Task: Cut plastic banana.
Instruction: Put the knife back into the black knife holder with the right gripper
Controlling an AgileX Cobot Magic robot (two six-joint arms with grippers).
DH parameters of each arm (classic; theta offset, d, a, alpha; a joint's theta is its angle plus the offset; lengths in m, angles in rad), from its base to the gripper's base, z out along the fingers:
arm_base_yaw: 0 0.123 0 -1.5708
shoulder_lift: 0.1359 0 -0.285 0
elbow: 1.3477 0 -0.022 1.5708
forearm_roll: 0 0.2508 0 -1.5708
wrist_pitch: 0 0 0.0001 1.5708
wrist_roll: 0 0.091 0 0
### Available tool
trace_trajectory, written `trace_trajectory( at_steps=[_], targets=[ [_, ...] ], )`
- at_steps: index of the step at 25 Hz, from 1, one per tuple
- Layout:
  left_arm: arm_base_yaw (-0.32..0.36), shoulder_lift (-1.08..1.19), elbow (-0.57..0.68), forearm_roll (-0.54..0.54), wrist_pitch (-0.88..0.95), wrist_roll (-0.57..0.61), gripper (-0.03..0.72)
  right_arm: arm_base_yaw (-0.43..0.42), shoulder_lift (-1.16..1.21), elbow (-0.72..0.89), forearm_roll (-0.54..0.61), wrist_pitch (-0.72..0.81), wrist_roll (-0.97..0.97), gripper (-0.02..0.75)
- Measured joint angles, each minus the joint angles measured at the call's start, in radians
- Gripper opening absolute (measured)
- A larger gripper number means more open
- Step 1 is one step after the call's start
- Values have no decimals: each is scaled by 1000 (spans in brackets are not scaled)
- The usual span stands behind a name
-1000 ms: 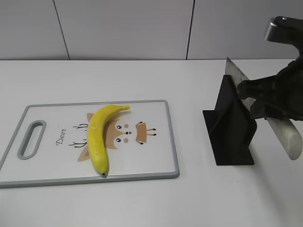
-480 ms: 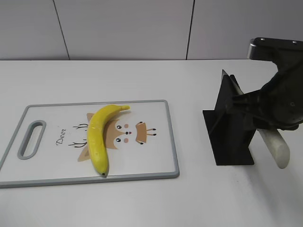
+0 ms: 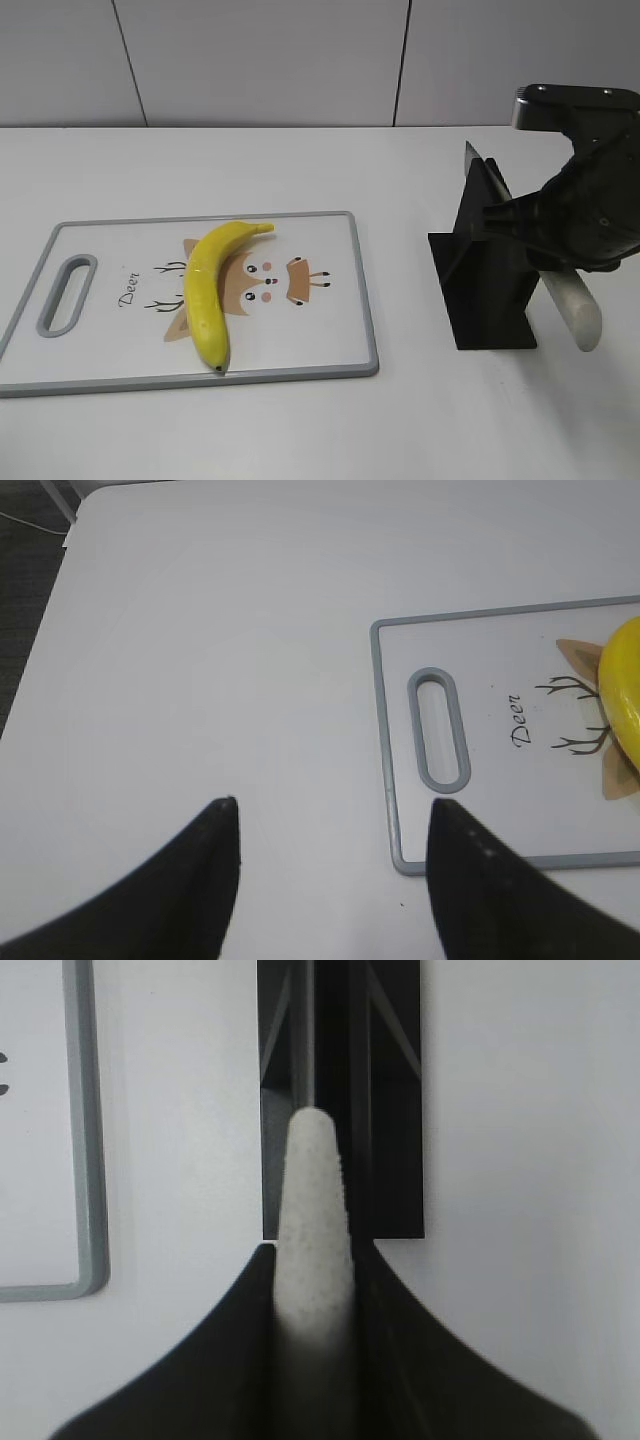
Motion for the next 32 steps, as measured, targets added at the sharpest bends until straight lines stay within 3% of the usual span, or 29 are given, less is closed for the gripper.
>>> trace_trajectory(
  at_steps=[5,14,22,27,32],
  targets=[
    [0,0,0,0,0,0,571,0,0,0,-5,-1,0,200],
    [0,0,0,0,0,0,571,0,0,0,-16,-4,0,552],
    [0,0,0,-1,48,0,571,0,-84,-10,-7,-3,-92,584],
    [0,-63,1,-35,88,4,571,0,-230,-13,152,26,-400,584],
    [2,-217,1,-77,111,7,571,0,-385,48,258,115,-557,585]
  ],
)
